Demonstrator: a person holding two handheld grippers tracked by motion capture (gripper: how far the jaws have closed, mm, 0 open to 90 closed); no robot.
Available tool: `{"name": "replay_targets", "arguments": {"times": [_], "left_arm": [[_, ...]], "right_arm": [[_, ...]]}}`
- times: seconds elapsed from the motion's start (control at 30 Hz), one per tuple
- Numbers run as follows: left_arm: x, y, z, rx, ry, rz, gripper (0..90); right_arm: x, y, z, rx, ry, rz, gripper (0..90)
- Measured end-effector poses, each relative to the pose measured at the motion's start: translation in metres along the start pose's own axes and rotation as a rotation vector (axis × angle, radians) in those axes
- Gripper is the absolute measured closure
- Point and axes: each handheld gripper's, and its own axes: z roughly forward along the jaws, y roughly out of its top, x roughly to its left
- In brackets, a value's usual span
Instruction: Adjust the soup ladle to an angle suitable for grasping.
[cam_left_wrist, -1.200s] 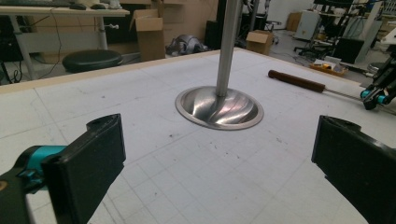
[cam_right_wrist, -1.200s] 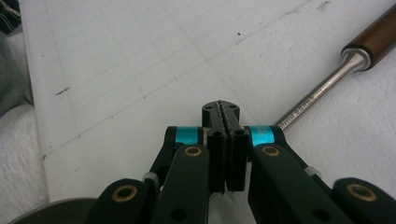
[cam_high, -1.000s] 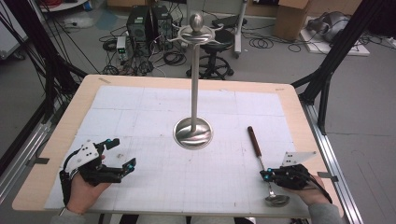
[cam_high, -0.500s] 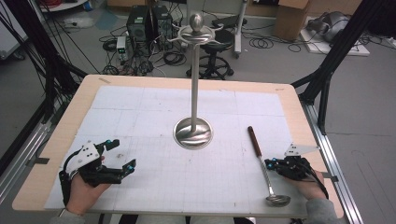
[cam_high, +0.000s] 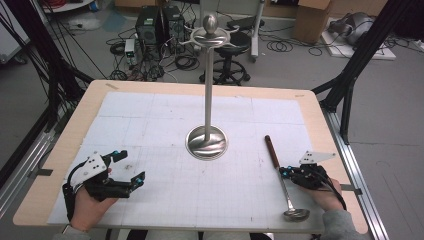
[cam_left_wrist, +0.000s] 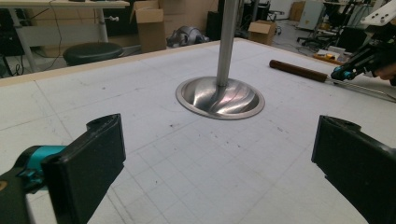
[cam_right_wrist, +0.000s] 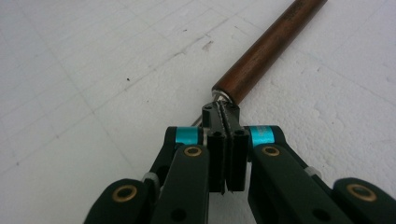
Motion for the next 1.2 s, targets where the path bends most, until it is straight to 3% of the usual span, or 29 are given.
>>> {"name": "replay_targets", "arguments": {"times": [0.37,0.63,0.9,1.07,1.2], "left_arm": [[0.000,0.000,0.000,0.000,0.001,0.005,3.2],[-0.001,0.000,0.000,0.003,0.000,-0.002,3.2],[-0.001,0.000,0.000,0.005,0.002,0.002,3.2],[-0.001,0.000,0.000,0.006,0.002,0.003,3.2],[-0.001,-0.001,0.000,0.003,0.002,0.002,3.2]], "right_arm": [[-0.001,0.003,0.005,-0.011,0.002,-0.012,89.8],[0.003,0.008,0.011,-0.008,0.044,-0.061,89.8],[0.006,0.013,0.015,0.013,0.084,-0.074,89.8],[0.013,0.018,0.019,0.036,0.109,-0.119,89.8],[0.018,0.022,0.020,0.059,0.098,-0.154,89.9]]}}
